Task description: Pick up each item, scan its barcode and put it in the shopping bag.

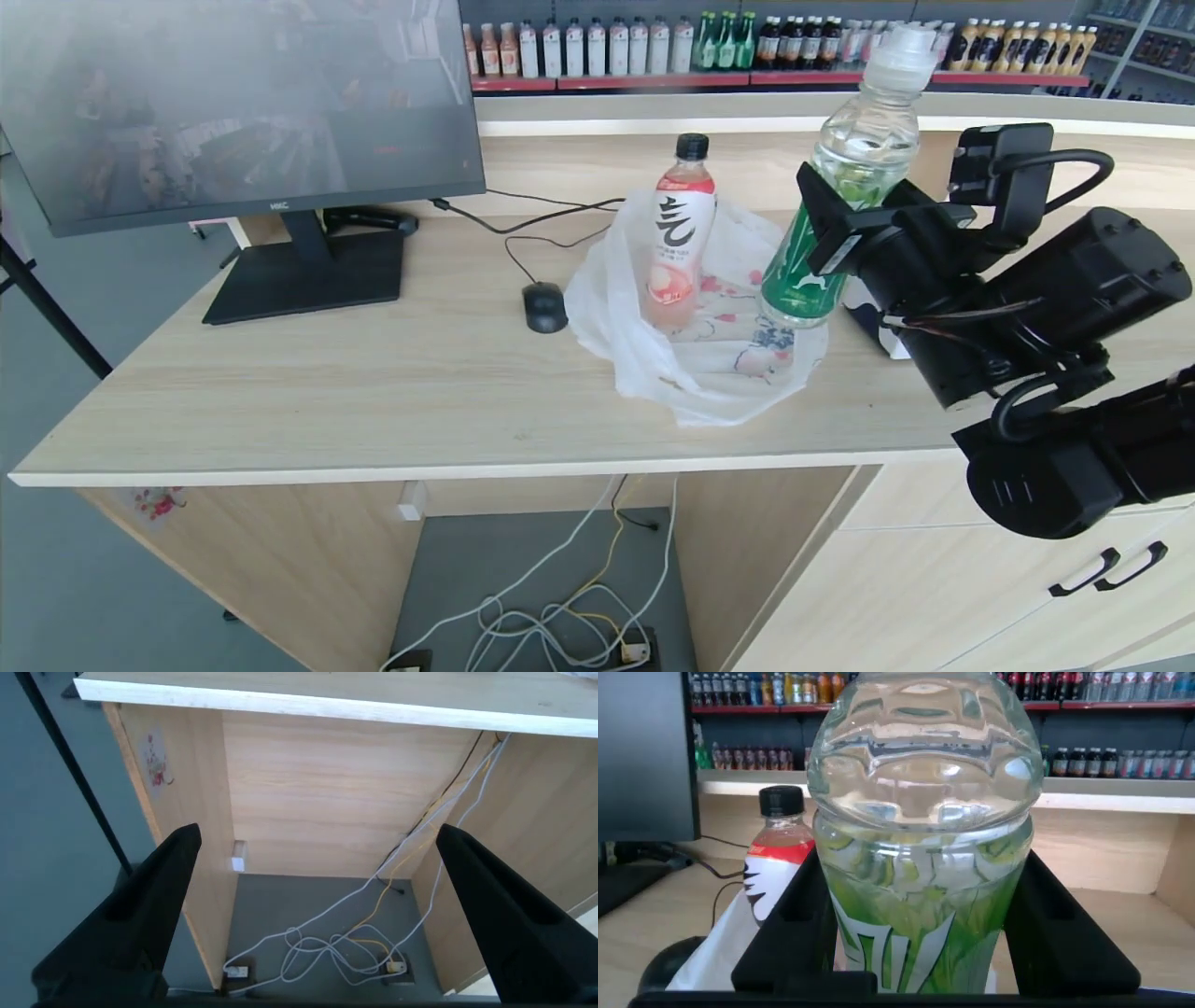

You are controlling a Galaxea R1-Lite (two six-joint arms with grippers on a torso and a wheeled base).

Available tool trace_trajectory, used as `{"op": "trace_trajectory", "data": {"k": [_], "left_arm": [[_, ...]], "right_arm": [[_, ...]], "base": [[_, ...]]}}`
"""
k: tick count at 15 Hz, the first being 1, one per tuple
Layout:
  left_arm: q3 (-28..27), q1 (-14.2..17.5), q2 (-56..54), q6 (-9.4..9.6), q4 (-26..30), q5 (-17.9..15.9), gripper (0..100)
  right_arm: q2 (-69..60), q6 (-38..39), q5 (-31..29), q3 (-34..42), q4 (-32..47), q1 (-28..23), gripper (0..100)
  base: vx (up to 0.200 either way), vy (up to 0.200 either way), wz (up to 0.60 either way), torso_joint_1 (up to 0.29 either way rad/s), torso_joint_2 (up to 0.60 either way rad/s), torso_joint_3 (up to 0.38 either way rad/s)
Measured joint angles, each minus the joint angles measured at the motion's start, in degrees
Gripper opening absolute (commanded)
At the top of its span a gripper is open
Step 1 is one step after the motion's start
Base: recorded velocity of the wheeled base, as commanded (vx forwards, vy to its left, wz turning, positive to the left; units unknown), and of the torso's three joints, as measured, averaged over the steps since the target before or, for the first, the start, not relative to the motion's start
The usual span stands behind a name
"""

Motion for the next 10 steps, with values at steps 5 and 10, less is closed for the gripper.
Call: {"op": "trace_trajectory", "data": {"k": [5, 10], "left_arm": [[0.00, -0.07, 0.00, 0.00, 0.00, 0.02, 100], [0.00, -0.07, 0.00, 0.00, 0.02, -0.02, 100]], "right_arm": [[-0.06, -0.27, 0.13, -2.57, 8.52, 1.43, 0], [0.60, -0.28, 0.11, -9.92, 18.42, 1.35, 0]], "base": [[0.000, 0.000, 0.00, 0.000, 0.00, 0.000], [0.000, 0.000, 0.00, 0.000, 0.00, 0.000]]}}
